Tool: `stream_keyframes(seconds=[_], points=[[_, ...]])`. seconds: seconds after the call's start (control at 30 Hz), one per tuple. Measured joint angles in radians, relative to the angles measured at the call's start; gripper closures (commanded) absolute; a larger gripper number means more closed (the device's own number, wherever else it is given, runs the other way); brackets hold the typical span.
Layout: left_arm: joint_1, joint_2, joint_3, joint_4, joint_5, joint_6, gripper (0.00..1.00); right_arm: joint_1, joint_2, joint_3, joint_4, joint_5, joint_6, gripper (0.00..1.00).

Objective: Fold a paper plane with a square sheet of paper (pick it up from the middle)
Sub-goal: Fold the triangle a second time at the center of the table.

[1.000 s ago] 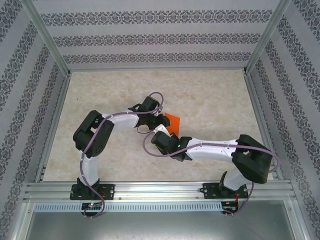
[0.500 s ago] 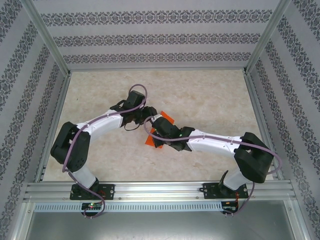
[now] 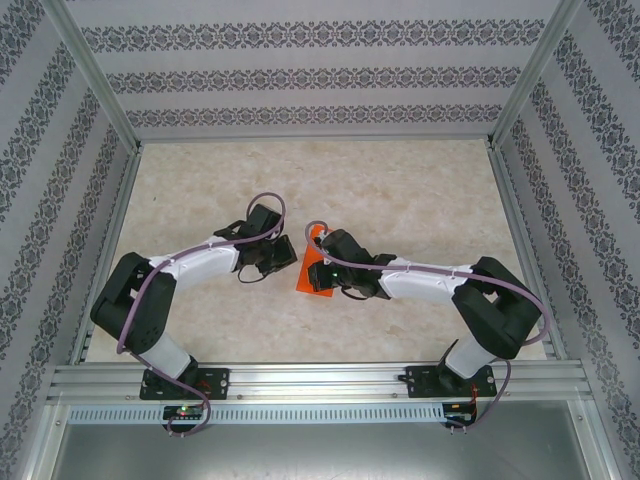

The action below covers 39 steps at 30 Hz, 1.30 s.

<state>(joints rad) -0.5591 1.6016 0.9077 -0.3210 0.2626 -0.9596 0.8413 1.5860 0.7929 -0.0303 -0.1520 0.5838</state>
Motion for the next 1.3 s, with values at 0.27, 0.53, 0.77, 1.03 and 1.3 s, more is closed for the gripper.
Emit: stream_keyframes(seconds=[0.27,0.53,0.77,1.03,1.3], points=[[-0.061,0.012,0.0,0.001,0.008,-0.024,1.0,-0.014,0.005,-0.016,0.049,-0.027,0.03,1.0],[-0.08,0.035,-0.028,0.016,0.011,-0.065,1.0,-0.019,0.005,-0.017,0.054,-0.027,0.048,1.0],[-0.085,0.1,-0.028,0.064,0.02,-0.087,1.0,-0.02,0.005,-0.023,0.059,-0.027,0.051,1.0],[-0.085,0.121,-0.036,0.074,0.019,-0.086,1.0,-0.074,0.013,-0.025,0.043,-0.07,0.042,1.0],[-0.085,0.124,-0.034,0.073,0.018,-0.065,1.0,-0.163,0.048,-0.016,-0.035,-0.127,-0.048,1.0]])
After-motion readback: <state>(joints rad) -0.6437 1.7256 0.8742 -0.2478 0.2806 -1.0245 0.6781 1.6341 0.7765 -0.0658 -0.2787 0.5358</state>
